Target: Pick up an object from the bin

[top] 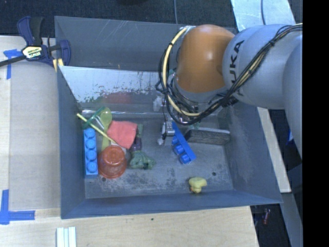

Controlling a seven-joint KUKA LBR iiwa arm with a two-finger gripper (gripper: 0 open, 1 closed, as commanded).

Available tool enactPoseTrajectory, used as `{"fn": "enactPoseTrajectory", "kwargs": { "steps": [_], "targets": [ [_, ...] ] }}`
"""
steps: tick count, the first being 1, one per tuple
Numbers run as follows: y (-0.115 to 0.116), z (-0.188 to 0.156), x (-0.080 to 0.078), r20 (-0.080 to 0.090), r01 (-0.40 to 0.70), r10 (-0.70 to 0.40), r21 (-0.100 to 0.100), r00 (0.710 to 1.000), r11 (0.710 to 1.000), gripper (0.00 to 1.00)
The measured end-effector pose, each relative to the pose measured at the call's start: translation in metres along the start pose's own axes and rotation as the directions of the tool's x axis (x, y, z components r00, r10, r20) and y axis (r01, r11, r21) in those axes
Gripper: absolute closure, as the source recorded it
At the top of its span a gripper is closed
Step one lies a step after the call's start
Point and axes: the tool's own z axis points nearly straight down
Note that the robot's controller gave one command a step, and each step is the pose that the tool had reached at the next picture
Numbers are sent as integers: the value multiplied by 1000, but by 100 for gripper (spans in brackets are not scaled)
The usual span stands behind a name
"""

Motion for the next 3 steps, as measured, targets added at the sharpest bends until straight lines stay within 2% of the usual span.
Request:
{"fn": "enactPoseTrajectory", "kwargs": {
  "steps": [1,2,3],
  "targets": [
    [0,-5,-2,8,-1,1,-1,1000,1000,0],
    [3,-11,-1,9,-25,25,-1,1000,1000,0],
    [55,48,7,14,-29,29,-2,999,1000,0]
  ]
}}
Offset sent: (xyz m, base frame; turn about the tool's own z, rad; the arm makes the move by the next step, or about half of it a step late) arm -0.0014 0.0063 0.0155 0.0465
